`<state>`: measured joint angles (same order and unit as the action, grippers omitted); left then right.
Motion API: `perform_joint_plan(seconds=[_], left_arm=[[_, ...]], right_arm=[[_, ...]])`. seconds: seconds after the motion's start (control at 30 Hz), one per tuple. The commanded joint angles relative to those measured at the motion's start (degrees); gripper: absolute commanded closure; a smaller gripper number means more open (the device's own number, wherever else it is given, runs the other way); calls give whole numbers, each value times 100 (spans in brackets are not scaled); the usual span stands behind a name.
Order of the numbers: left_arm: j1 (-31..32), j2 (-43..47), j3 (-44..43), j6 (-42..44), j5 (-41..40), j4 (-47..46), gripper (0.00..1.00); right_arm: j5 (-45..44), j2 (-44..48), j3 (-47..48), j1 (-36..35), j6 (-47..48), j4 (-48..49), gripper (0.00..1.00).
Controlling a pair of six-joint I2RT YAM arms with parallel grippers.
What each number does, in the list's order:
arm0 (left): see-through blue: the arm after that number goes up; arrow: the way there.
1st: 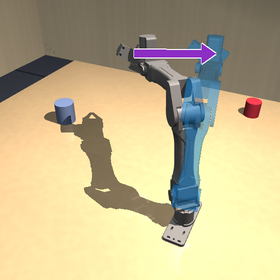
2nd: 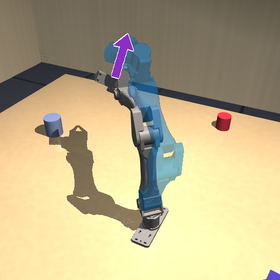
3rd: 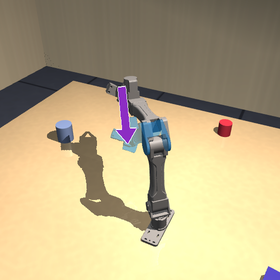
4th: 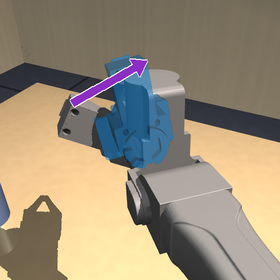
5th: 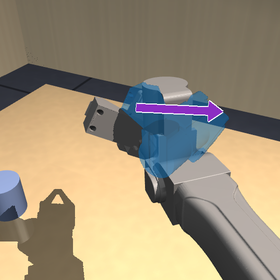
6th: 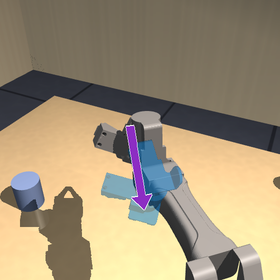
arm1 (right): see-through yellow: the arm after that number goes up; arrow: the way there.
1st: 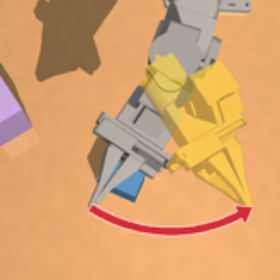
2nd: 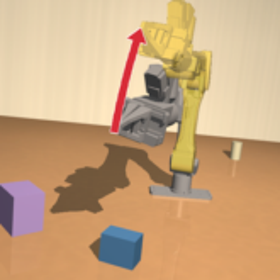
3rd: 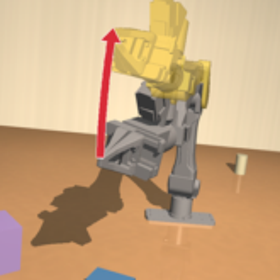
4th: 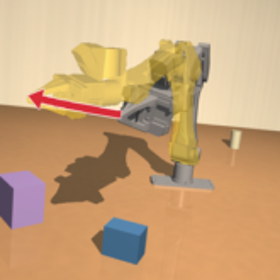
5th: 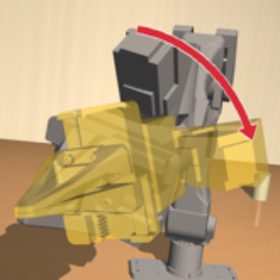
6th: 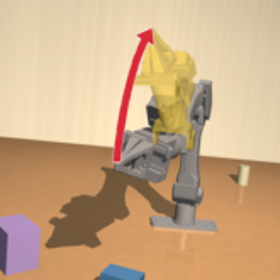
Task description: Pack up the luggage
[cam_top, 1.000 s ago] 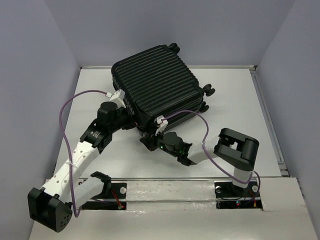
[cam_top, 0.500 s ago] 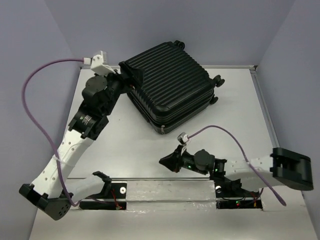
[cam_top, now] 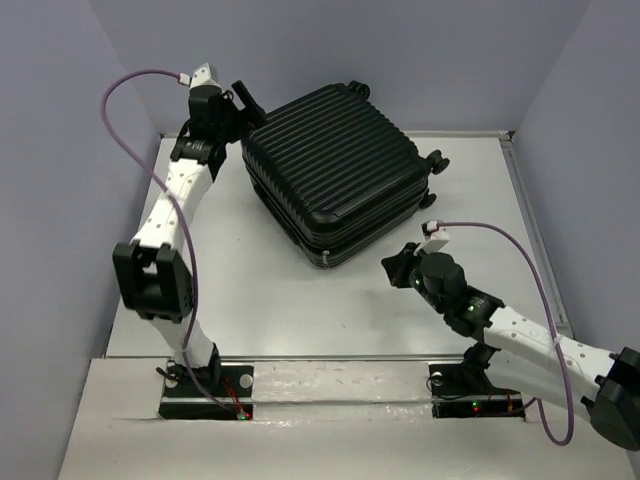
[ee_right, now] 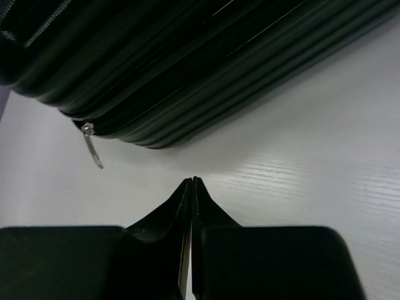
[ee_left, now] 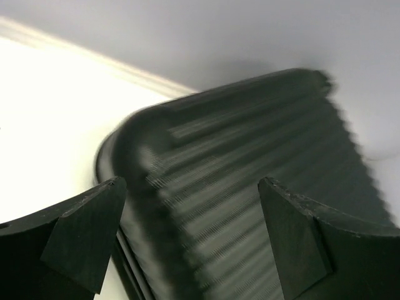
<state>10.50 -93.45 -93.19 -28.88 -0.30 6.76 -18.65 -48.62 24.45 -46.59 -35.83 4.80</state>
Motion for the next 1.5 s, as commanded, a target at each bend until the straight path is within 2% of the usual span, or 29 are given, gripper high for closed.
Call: perform_joint_plan(seconds=[0.0,0.07,0.17,0.2,0.27,0.33,0.57,0.67,0.77,0.97,1.07,1.17,1.2,1.27,1.3,1.37,1.47], left_arm=[[-548,-1118,-1425,-162,1013,526,1],[-672,-1578,-1946,-196,1311,659,1],[-962,-2735,-3166,-476,1916,774,1],[-997,-2740,-3405,-574,2084,765,1],[-1261,-3720,-4150,-950,2533,818,1],[-1340,-4109,-4426,-1162,2814,556,2],[-1314,-5427,-4646,-2077,3842,-1052,1],[-1244,-5710,-4744,-2174,4072,-1239,1],[-1156,-5939,-4762,-2104,4134,-1300,1],[-1077,-5983,-4480,-1832,4125,-1371,2],[-884,-5738,-4077,-1551,4143,-1388,1],[-813,-5045,-2955,-1287,3951,-1686,1],[-813,-4512,-2002,-1295,3819,-1940,1],[-822,-3947,-1022,-1496,3460,-2684,2],[-822,-3466,-199,-1584,3309,-2881,2],[-822,-3067,691,-1734,2941,-3049,2],[-822,-2197,1555,-1717,2351,-3242,2]], right_arm=[[-102,-165,315,237,33,-427,93],[-147,-227,298,430,-11,-427,93],[46,-445,306,870,-38,-392,93],[107,-447,306,975,-38,-374,93],[257,-726,333,1309,-38,-270,93],[458,-850,333,1529,-29,-138,93],[1222,-1587,534,2793,-38,609,93],[1530,-1931,701,3155,-46,847,93],[1812,-2649,1008,3559,-117,1355,93],[2759,-4013,1991,3613,68,2296,93],[3358,-4699,2451,3613,33,2491,93],[3876,-5059,2705,3561,-99,2894,93],[3965,-5148,2906,3473,-73,2869,93],[4245,-5393,3214,3359,84,2668,93],[4300,-5464,3485,3297,120,2467,93],[4484,-5622,3768,3121,182,2263,93],[4608,-5737,4199,2972,208,1938,93]])
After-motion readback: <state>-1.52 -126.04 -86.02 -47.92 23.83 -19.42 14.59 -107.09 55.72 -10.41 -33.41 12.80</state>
